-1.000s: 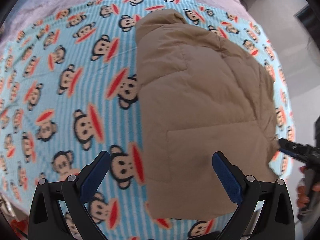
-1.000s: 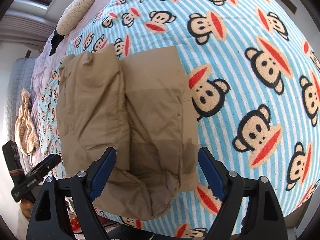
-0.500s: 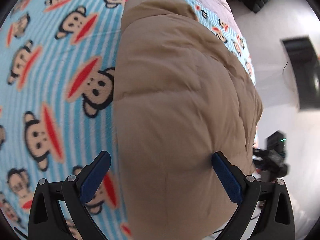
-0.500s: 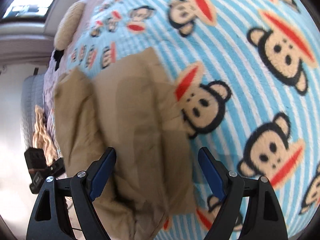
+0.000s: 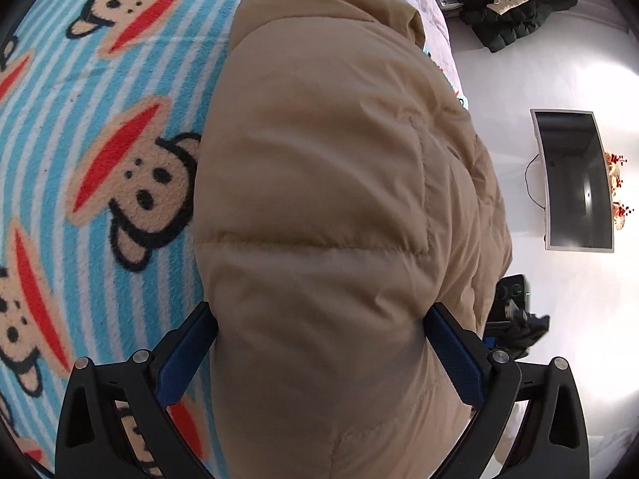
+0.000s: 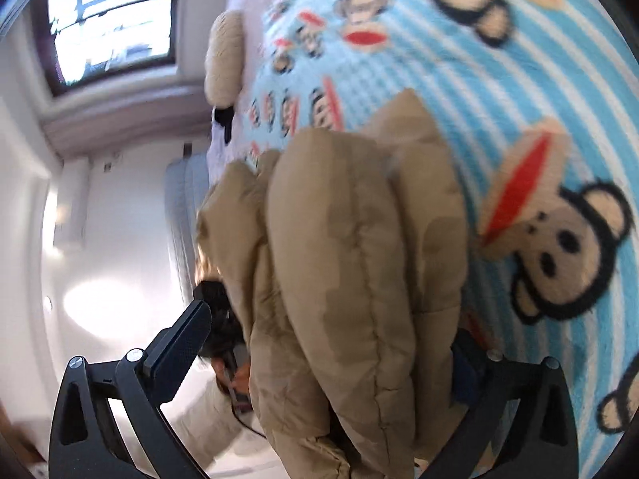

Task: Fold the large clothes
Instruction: 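Grasp the jacket edge with both tools and lift it up, then fold the lifted jacket over onto itself with both tools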

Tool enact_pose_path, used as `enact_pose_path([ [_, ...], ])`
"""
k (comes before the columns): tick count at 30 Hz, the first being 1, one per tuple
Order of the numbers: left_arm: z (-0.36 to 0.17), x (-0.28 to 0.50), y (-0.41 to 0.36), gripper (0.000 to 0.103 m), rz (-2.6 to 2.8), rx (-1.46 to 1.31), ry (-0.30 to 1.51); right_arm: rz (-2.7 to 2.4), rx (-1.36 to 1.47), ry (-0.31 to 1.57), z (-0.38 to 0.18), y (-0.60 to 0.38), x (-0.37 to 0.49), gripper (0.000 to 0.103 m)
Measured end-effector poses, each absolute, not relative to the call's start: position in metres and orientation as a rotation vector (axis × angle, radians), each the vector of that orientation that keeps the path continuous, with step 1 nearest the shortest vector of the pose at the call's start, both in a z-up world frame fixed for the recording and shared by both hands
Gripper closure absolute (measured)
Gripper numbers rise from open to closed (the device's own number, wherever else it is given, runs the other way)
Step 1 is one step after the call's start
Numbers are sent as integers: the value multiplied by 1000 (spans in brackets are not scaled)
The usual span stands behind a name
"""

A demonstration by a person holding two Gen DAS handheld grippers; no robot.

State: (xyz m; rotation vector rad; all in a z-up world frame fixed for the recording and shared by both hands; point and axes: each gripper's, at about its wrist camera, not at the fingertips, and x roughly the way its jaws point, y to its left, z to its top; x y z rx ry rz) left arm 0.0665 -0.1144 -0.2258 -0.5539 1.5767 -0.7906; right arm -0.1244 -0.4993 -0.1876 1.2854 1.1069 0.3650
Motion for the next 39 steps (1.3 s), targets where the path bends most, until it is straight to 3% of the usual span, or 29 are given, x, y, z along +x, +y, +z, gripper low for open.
enact_pose_path([
  [5,-233,71,-131,0,-782,-510,1594,321,1021,1313,-190,-475,-90,0],
  [10,-233,71,-151,0,-729,-439,1635,250,1044,1376,-212,-472,-78,0],
  [11,-226,70,-155,5,-728,-418,1621,234,1057,1375,-212,-472,-78,1],
  [12,-220,68,-158,13,-728,-404,1604,228,1059,1371,-211,-470,-83,6],
  [16,-194,61,-159,30,-741,-411,1559,242,1080,1313,-195,-469,-86,49],
  [18,-181,59,-154,32,-755,-416,1536,259,1096,1280,-186,-468,-87,56],
  [30,-130,67,-45,32,-770,-461,1384,393,1024,1187,-119,-375,-46,57],
  [39,-118,133,107,31,-701,-377,1331,423,1018,1150,-129,-221,23,57],
])
